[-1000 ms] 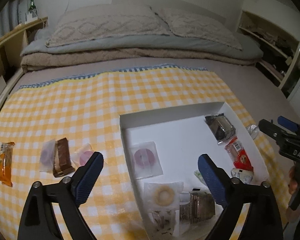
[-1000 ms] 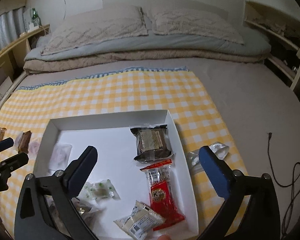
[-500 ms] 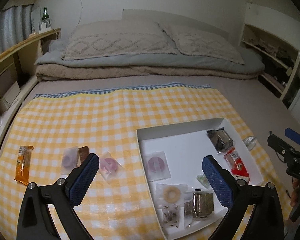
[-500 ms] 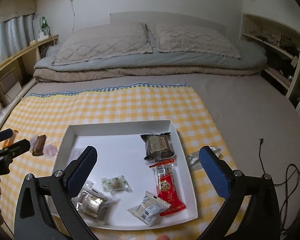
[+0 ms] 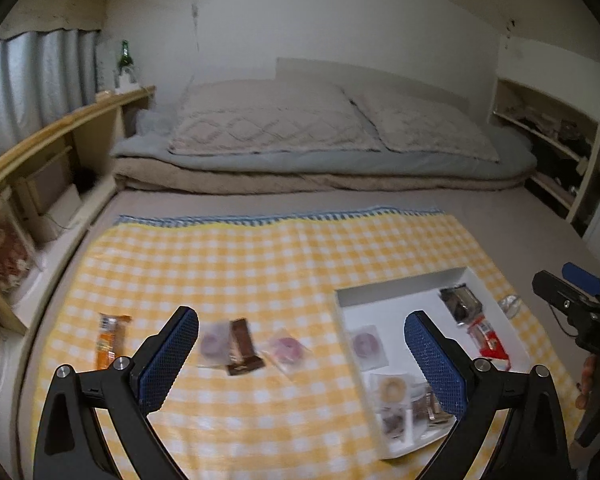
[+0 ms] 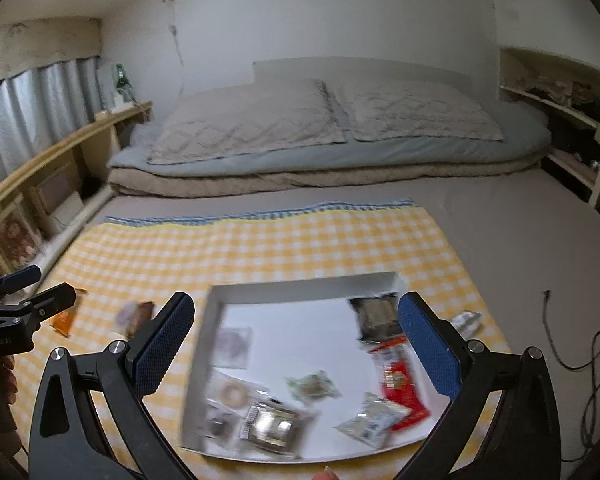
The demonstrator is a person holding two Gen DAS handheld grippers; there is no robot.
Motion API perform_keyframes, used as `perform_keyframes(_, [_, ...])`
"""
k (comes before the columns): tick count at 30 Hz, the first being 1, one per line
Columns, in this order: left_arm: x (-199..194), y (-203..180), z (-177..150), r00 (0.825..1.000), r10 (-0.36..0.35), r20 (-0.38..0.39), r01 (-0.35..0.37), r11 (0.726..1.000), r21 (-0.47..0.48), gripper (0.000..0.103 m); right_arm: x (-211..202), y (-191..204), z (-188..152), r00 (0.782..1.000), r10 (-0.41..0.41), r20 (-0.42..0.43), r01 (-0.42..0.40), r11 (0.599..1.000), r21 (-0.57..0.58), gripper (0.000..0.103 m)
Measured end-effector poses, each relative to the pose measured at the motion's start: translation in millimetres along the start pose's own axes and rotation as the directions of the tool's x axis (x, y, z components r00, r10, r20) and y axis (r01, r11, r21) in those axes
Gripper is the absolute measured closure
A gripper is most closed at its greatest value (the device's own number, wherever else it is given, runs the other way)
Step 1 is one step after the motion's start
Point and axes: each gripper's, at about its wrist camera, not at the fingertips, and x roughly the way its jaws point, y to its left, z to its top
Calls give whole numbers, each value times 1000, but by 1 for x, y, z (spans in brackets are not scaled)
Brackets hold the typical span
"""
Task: Organize snacks
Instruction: 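Lift both open tools away from the tray toward the remaining snacks, then grasp the orange bar with the left tool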
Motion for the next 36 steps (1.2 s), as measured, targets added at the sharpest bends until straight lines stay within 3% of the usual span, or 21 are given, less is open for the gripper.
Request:
perform_keyframes(9, [-40,64,-17,995,98,24,-98,995,1,0,14,64,2,995,102,9,-102,995,-9,0])
perform_keyframes(20, [-31,135,-23,984,179,-7,-179,979,-94,0,62,142,-5,980,199,-16,-199,980,-12,0])
perform_keyframes(26, [1,165,-29,969,248,0,-247,966,-77,0,102,174,-10,973,215,-84,-216,976,-4,0])
perform_keyframes(31, [49,190,-38,958,278,-67,-282,957,-70,0,136,201,-19,982,161,-103,-159,987,26,0])
perform_keyframes(36, [104,211,-38,938,313,-149,-325,944,-63,0,170,227,-29,982,151,-112,-156,987,-32,0])
